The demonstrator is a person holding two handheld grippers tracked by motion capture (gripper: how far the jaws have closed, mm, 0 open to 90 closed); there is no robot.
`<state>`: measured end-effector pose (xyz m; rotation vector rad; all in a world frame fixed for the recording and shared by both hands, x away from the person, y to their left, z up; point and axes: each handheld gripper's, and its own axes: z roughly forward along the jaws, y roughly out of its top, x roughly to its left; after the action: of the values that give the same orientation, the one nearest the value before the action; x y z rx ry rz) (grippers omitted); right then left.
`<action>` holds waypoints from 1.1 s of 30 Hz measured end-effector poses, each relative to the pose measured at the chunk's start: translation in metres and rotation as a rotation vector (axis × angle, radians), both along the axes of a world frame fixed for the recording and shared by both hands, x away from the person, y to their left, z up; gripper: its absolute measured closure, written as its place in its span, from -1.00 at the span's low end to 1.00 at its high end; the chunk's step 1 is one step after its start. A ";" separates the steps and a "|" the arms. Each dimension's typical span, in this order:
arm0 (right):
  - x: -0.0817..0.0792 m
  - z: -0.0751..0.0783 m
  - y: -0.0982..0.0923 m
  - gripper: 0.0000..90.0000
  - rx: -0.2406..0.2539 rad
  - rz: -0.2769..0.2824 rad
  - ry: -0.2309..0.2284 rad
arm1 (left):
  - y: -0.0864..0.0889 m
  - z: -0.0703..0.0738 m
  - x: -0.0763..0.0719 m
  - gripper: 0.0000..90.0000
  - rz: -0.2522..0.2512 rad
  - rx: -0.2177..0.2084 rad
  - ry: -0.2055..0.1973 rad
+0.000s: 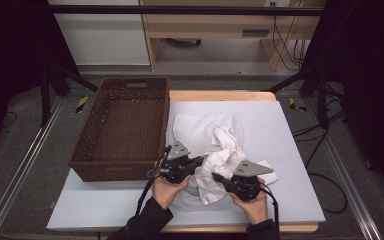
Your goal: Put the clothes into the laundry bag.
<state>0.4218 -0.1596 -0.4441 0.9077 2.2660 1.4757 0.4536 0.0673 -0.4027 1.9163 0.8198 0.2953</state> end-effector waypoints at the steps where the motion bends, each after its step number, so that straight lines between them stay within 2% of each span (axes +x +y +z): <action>1: 0.001 -0.003 0.008 0.95 -0.023 0.005 0.000 | -0.002 0.004 -0.002 0.98 -0.001 -0.004 -0.010; 4: 0.014 -0.017 0.028 0.95 -0.066 -0.016 0.019 | -0.006 0.009 -0.006 0.98 -0.007 -0.012 -0.025; 7: 0.029 -0.030 0.041 0.95 -0.083 -0.072 0.036 | -0.009 0.009 -0.008 0.98 -0.009 -0.016 -0.027; 9: 0.036 -0.037 0.047 0.95 -0.075 -0.117 0.039 | -0.008 0.005 -0.008 0.98 -0.009 -0.012 -0.021; 11: 0.040 -0.041 0.051 0.95 -0.062 -0.156 0.039 | -0.006 -0.001 -0.007 0.98 -0.007 -0.013 -0.012; 13: 0.040 -0.041 0.053 0.92 -0.069 -0.164 0.036 | -0.003 -0.007 -0.007 0.98 -0.008 -0.007 -0.010; 14: 0.039 -0.039 0.052 0.84 -0.073 -0.151 0.030 | -0.002 -0.009 -0.007 0.98 -0.004 -0.004 -0.014; 17: 0.031 -0.030 0.040 0.58 -0.044 -0.128 0.027 | 0.002 -0.019 -0.004 0.97 0.008 0.013 -0.009; 19: 0.023 -0.023 0.030 0.44 -0.037 -0.110 0.009 | 0.002 -0.024 -0.003 0.97 0.011 0.020 -0.001; 23: 0.006 -0.007 -0.002 0.19 0.006 -0.137 -0.031 | 0.000 -0.032 -0.002 0.97 0.007 0.037 0.009; 25: 0.002 0.003 -0.020 0.04 0.043 -0.188 -0.062 | -0.001 -0.034 -0.001 0.97 0.005 0.046 0.010; 27: 0.006 0.009 -0.034 -0.24 0.041 -0.274 -0.100 | -0.001 -0.034 -0.001 0.97 0.005 0.047 0.011; 29: 0.015 0.009 -0.041 -0.44 0.016 -0.339 -0.112 | 0.000 -0.034 -0.001 0.97 0.003 0.048 0.010; 30: 0.022 0.006 -0.044 -0.49 0.008 -0.365 -0.106 | 0.000 -0.034 -0.001 0.97 0.002 0.049 0.009; 31: 0.030 0.002 -0.045 -0.52 -0.005 -0.383 -0.079 | 0.000 -0.034 -0.001 0.97 0.002 0.050 0.008; 32: 0.037 -0.003 -0.045 -0.46 -0.012 -0.382 -0.037 | 0.000 -0.034 -0.001 0.97 0.001 0.049 0.008; 33: 0.043 -0.009 -0.044 -0.29 -0.035 -0.365 -0.009 | 0.001 -0.033 -0.001 0.97 0.000 0.048 0.008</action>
<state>0.4643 -0.2039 -0.4527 1.2222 1.9780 1.2706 0.4525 0.0678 -0.4361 1.9630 0.8250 0.3099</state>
